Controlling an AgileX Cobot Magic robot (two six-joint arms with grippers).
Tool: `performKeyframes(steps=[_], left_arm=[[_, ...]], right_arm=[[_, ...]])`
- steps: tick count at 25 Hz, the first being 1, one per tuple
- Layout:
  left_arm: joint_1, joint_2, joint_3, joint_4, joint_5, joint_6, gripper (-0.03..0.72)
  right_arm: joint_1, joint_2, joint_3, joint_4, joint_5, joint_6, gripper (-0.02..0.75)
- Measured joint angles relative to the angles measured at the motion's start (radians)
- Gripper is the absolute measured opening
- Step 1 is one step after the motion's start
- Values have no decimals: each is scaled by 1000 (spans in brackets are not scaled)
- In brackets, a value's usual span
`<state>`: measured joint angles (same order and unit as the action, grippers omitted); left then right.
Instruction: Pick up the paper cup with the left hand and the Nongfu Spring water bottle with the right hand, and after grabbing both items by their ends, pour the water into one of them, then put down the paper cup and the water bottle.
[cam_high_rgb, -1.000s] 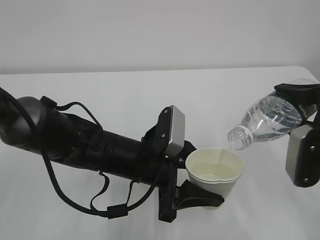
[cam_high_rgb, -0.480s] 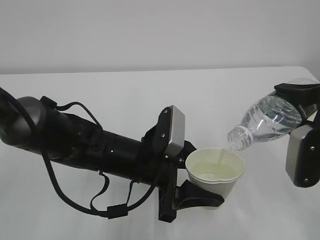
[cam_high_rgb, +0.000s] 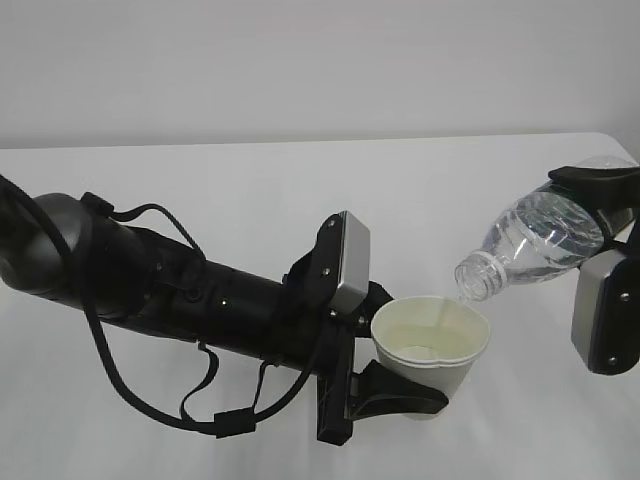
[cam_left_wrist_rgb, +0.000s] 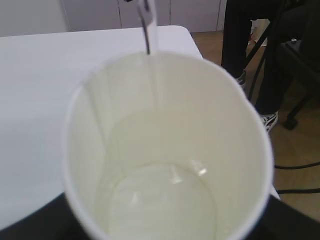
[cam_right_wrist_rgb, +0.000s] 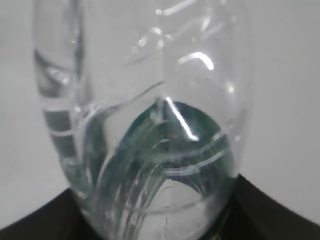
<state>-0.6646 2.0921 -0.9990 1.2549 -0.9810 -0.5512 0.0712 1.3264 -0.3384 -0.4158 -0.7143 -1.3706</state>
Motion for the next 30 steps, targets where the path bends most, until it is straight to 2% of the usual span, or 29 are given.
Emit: performKeyframes(steps=[18, 30], left_arm=[[0, 0, 0, 2, 0, 0, 441], [0, 0, 0, -2, 5, 0, 441]], right_arm=[[0, 0, 0, 0, 0, -2, 421], [0, 0, 2, -2, 0, 174, 421]])
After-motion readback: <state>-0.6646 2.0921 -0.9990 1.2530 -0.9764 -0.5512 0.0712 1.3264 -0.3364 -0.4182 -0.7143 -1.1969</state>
